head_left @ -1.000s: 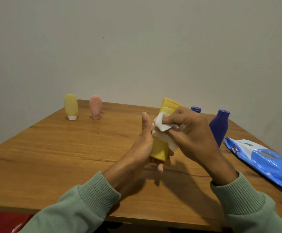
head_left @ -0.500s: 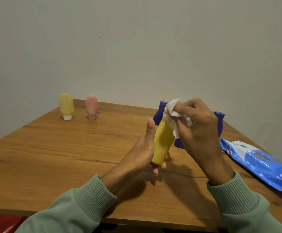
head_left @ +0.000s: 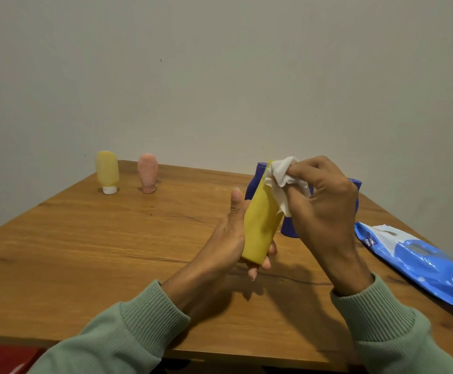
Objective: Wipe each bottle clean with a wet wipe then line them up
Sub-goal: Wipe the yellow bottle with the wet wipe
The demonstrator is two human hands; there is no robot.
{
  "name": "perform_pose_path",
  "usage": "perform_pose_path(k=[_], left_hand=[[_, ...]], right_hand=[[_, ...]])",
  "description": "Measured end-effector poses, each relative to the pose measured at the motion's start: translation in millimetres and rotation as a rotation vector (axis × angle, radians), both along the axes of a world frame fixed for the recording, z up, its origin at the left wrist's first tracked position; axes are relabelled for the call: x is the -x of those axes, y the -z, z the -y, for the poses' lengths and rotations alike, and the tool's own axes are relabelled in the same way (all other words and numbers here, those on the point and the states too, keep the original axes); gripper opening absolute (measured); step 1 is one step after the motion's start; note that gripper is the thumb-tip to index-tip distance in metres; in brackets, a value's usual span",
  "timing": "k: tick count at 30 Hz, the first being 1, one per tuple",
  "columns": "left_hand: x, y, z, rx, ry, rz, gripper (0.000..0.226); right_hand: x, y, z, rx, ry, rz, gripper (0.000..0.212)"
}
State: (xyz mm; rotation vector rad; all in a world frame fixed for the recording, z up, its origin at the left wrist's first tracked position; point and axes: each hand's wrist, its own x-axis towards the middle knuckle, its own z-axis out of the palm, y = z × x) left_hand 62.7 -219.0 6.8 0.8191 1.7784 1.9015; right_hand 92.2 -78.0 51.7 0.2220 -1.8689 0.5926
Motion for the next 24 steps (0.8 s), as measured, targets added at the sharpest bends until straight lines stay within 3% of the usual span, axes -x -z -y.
perform_pose_path(k=[6, 12, 18, 24], left_hand=[[3.1, -0.6, 0.4, -0.059, -0.015, 0.060, 0.084], [-0.3, -0.5, -0.7, 0.023, -0.026, -0.022, 0.079], [3.4, -1.0, 0.6, -0.071, -0.055, 0.017, 0.085], [-2.9, 0.0, -0.5, 0.014, -0.053, -0.058, 0.074]], right_hand=[[1.2, -3.0, -9.9, 0.114, -0.023, 0.043, 0.015], [-1.4, -2.9, -5.7, 0.105, -0.067, 0.014, 0.016], [-3.2, -5.2, -6.4, 0.103, -0.042, -0.043, 0.027], [-4.9, -4.3, -2.8, 0.091, -0.047, -0.044, 0.019]])
